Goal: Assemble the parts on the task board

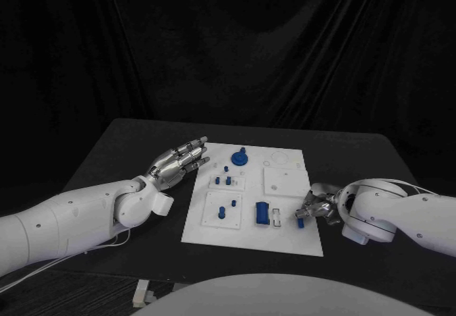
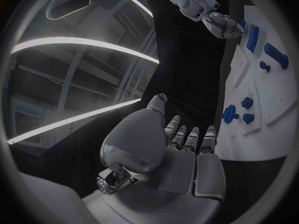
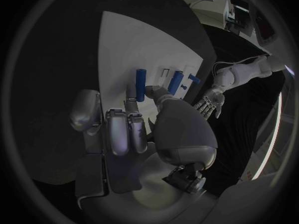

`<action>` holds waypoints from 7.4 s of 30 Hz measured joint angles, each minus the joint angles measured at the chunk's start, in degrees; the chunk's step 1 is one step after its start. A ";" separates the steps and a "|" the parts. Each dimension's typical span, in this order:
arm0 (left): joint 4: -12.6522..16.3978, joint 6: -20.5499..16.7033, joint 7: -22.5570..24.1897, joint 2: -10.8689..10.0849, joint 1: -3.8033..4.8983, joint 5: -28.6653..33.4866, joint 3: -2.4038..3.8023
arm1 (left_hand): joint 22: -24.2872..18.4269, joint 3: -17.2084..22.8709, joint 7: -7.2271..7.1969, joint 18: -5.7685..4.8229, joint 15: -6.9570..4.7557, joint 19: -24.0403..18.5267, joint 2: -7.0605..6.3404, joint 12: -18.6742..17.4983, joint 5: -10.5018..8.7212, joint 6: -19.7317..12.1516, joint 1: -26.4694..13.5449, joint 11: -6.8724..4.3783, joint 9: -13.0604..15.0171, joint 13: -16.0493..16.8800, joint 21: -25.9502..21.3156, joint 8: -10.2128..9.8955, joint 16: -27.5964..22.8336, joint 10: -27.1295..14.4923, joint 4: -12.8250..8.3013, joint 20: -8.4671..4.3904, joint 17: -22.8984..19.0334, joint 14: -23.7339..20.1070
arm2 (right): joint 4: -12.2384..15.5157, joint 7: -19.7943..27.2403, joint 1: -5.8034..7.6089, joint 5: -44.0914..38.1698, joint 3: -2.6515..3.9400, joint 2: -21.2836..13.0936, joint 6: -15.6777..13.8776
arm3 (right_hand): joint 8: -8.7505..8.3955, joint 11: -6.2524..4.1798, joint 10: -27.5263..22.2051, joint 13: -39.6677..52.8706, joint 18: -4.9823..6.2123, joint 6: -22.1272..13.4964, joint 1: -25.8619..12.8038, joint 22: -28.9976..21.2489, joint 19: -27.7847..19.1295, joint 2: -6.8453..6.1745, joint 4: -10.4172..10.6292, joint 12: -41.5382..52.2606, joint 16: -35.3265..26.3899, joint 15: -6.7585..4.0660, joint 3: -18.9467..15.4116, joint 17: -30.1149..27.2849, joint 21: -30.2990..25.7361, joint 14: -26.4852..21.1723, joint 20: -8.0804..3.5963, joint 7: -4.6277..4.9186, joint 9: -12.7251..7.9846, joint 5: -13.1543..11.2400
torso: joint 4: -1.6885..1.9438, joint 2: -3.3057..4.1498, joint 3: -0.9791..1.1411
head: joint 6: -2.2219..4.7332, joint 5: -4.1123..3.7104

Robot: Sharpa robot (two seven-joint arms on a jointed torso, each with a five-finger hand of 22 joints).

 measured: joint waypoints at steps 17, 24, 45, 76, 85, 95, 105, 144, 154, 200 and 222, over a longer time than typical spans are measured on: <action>-0.22 0.14 -0.03 0.29 -0.05 0.00 0.00 | 0.00 0.00 0.00 0.00 0.00 0.00 0.00 0.00 0.00 0.00 0.00 0.00 0.00 0.00 0.00 0.00 0.00 0.00 0.00 0.00 0.00 0.00 | -2.70 2.36 0.19 12.68 0.02 5.21 -4.33 | 1.49 0.09 -0.09 -0.01 0.00 -1.04 -3.78 -0.01 0.22 0.54 -3.79 0.00 0.39 0.02 4.41 0.00 1.32 -0.02 -0.22 -0.63 1.26 -4.31 | 0.04 0.03 0.02 | 0.00 -0.13; -0.22 0.22 -0.06 0.32 -0.06 0.00 0.00 | -0.01 0.00 0.00 0.00 0.00 0.00 0.00 0.00 0.00 0.00 0.00 0.00 0.00 0.00 0.00 0.00 0.00 0.00 0.00 0.00 0.00 0.00 | -4.30 2.56 0.14 13.81 0.00 6.72 -4.54 | 1.81 0.09 -0.09 -0.01 0.00 -1.51 -4.99 -0.01 0.22 0.54 -5.76 0.00 0.39 0.02 6.71 0.00 1.32 -0.02 -0.21 -0.73 1.27 -6.98 | 0.02 0.04 -0.02 | 0.00 -0.12; -0.28 0.45 -0.17 0.51 -0.12 0.00 0.00 | -0.01 0.00 0.00 0.00 0.00 0.00 0.00 0.00 0.00 0.00 0.00 0.00 0.00 0.00 0.00 0.00 0.00 0.00 0.01 0.00 0.00 0.00 | -6.01 0.81 -0.33 14.09 0.21 7.94 -2.09 | 1.92 0.09 -0.09 -0.02 0.00 -2.24 -6.88 0.03 0.21 0.78 -7.73 0.00 -0.28 0.03 9.01 0.00 1.16 -0.03 -0.21 -0.64 0.27 -12.27 | 0.03 -0.02 -0.03 | 0.00 0.04; -0.60 0.68 -0.59 0.76 -0.27 0.00 0.00 | -0.01 0.16 0.00 0.00 0.00 0.00 0.00 0.00 -0.01 0.00 0.00 0.00 0.00 -0.04 0.00 0.00 0.00 0.00 -0.16 0.00 0.00 0.00 | -6.07 -0.38 -0.69 13.94 0.15 8.38 -0.44 | 1.27 0.08 -0.08 -0.03 0.00 -2.43 -11.62 0.01 0.21 -0.37 -2.04 0.00 -0.51 0.08 3.79 -0.01 0.10 -0.10 -0.21 -0.43 -2.27 -31.63 | 0.04 -0.04 -0.03 | 0.00 0.14; -0.70 0.76 -0.70 0.85 -0.29 0.00 0.00 | -0.01 0.16 0.00 0.00 0.00 0.00 0.00 0.00 0.00 0.00 0.00 0.00 0.00 -0.03 0.00 0.25 0.00 0.00 -0.16 0.00 0.00 0.00 | -6.10 -0.48 -0.69 13.88 0.18 8.42 -0.29 | 1.49 0.24 0.07 -0.04 0.00 -2.43 -12.14 0.00 0.00 -0.28 0.81 0.00 -0.51 0.08 -0.36 -0.01 -0.17 -0.10 0.00 -0.42 -2.70 -38.24 | 0.07 -0.02 -0.03 | 0.00 0.15; -0.84 0.88 -0.85 0.95 -0.34 0.00 0.00 | -0.01 0.16 0.20 0.00 0.00 0.00 0.00 0.00 -0.01 0.21 0.00 0.00 0.07 -0.03 0.00 0.27 0.00 0.00 -0.16 0.00 0.00 0.00 | -6.15 -0.49 -0.69 13.88 0.13 8.47 -0.31 | 2.88 0.24 0.07 -0.04 0.00 -1.76 -13.28 0.00 0.00 0.12 3.58 0.00 -0.51 0.08 -3.13 -0.01 -0.17 -0.10 0.00 -0.45 -2.37 -39.29 | 0.04 -0.01 -0.03 | 0.00 0.26; -1.00 1.01 -0.94 1.09 -0.43 0.00 0.00 | -0.01 0.32 0.20 0.00 0.00 0.00 0.00 0.00 -0.01 0.21 0.00 0.00 0.07 -0.02 0.00 0.26 0.00 0.00 -0.32 0.00 0.00 0.00 | -6.09 -0.54 -0.83 13.98 0.02 8.38 -0.23 | 9.67 -0.54 0.14 -0.04 0.00 -1.51 -12.92 -0.01 0.32 0.74 6.39 0.00 -0.51 -0.34 -5.93 -0.01 -0.17 -0.09 -0.32 -1.77 3.97 -39.29 | 0.04 -0.07 0.00 | 0.00 0.36; -1.43 1.31 -1.11 1.35 -0.74 0.00 0.00 | -0.01 0.32 0.41 0.00 0.00 0.00 0.00 0.00 -0.01 0.41 0.00 0.00 0.10 -0.06 0.00 0.26 0.00 0.00 -0.31 0.00 0.00 0.00 | 1.96 4.24 2.61 10.14 0.02 0.31 -2.09 | 20.19 -1.35 0.14 -0.01 0.00 -7.97 -0.84 0.02 0.73 1.45 4.20 0.00 0.60 -1.05 -7.15 -0.01 1.22 -0.01 -1.14 -2.48 17.14 -34.40 | 0.14 -0.05 0.01 | 0.00 0.47; -1.37 1.35 -1.12 1.24 -0.80 0.00 0.00 | -0.01 0.31 0.41 0.00 0.00 0.00 0.00 0.00 -0.01 0.41 0.00 0.00 0.10 -0.05 0.00 0.26 0.00 0.00 -0.31 0.00 0.00 0.00 | 1.78 4.73 0.56 4.06 -0.02 1.10 0.63 | 26.96 -1.77 0.15 0.00 0.00 -7.70 0.58 0.01 0.73 0.91 3.14 0.00 0.60 -1.45 -8.92 -0.01 1.50 0.00 -1.13 -3.31 23.78 -40.04 | 0.01 -0.07 -0.02 | 0.00 0.52; -1.30 1.49 -1.13 1.11 -1.15 -0.01 0.00 | -0.01 0.63 0.41 0.00 0.00 0.00 0.00 0.00 -0.01 0.41 0.00 0.00 0.09 -0.04 0.00 0.26 0.00 0.00 -0.63 0.00 0.00 0.00 | -3.15 2.61 -1.86 -0.53 -0.06 5.18 3.55 | 41.54 -3.00 0.14 -0.03 0.00 1.58 2.09 -0.01 0.72 0.49 3.61 0.00 0.59 -2.28 -10.97 -0.01 1.50 0.01 -1.96 -4.43 34.39 -43.34 | 0.08 0.00 -0.02 | 0.00 0.54; -1.18 1.52 -1.02 0.79 -1.51 -0.01 0.00 | -0.01 1.43 0.41 0.00 0.00 0.00 0.22 0.00 0.23 0.41 0.22 0.20 0.08 -0.03 0.00 0.46 0.00 -0.21 -1.10 0.00 0.00 0.00 | -3.09 2.48 -1.88 0.10 0.00 4.24 4.69 | 41.85 -2.99 0.14 -0.03 -0.01 1.77 6.09 0.03 0.49 -0.94 2.45 0.00 0.83 -2.28 -12.12 -0.01 1.19 0.00 -2.18 -4.63 34.44 -43.34 | 0.07 -0.07 -0.01 | 0.00 0.55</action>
